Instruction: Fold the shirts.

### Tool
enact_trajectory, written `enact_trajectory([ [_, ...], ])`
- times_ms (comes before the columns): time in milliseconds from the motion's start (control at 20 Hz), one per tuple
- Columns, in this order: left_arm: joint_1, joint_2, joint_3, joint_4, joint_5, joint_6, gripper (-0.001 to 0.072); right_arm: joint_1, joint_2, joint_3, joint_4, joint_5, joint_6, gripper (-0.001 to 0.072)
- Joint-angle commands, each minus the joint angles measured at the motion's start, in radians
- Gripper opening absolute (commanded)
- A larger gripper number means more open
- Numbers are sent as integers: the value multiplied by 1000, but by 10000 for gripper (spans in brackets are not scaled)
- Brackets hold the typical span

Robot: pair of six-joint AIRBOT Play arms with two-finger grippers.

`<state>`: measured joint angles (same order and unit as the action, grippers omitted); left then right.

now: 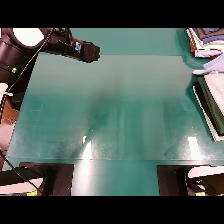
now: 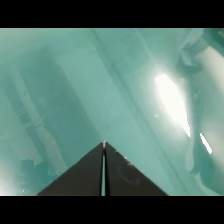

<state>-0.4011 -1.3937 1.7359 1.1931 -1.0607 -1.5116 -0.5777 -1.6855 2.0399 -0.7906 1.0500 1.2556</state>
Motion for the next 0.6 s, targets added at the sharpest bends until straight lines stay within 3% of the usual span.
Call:
enact_trajectory([
  [0, -1, 0, 0, 1, 4, 0, 31, -13, 48, 56, 64, -51, -29, 17],
  [100, -1, 0, 0, 1, 4, 0, 31, -30, 129, -30, 64, -87, -64, 17],
  [350, -1, 0, 0, 1, -3, 0, 31, -103, 275, -196, 53, 25, -107, 17],
  [550, -1, 0, 0, 0, -2, 0, 31, -191, 391, -385, -113, 156, -101, 17],
])
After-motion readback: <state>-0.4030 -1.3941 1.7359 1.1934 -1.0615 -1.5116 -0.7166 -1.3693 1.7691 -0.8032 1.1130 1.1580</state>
